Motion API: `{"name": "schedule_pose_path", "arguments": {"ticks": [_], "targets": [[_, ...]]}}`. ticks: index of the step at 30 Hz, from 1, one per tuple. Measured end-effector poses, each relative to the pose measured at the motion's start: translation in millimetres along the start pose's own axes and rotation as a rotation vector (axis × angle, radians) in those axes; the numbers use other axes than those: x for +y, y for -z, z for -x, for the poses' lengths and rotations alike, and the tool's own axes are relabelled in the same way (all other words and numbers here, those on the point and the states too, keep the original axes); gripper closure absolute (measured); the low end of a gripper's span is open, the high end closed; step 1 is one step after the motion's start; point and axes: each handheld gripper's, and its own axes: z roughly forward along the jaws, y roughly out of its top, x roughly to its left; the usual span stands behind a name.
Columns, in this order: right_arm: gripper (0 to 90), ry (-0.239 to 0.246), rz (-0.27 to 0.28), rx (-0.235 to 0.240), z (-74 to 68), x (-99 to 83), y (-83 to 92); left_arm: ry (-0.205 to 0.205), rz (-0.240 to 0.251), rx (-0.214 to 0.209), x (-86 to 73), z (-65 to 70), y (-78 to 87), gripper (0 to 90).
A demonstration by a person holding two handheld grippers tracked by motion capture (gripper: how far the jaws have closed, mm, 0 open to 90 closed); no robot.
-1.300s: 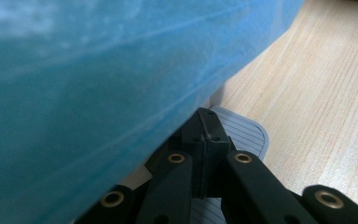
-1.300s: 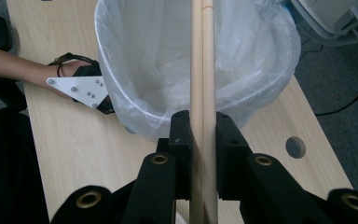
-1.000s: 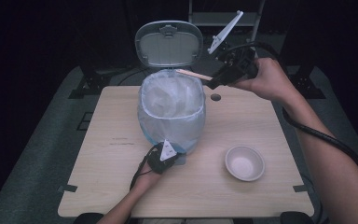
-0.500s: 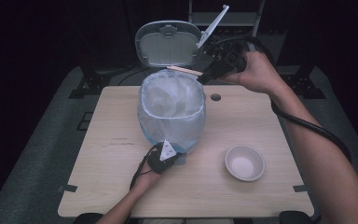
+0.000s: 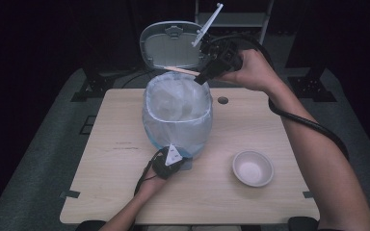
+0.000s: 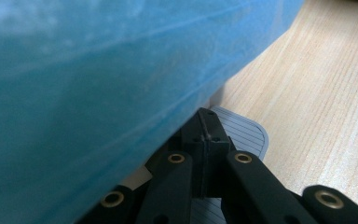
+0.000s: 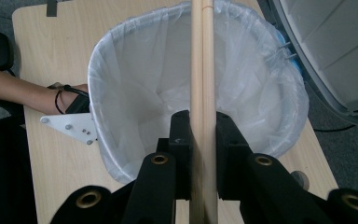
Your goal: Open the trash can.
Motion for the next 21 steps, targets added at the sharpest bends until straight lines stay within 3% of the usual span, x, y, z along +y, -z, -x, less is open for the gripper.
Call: {"name": "schedule_pose_path", "arguments": {"ticks": [21], "targets": [[78.5,-0.007,-0.042,0.016,5.8,26.6,-30.2,0.009,0.008,0.001,-0.1,0.7,-0.6,90.0]]}}
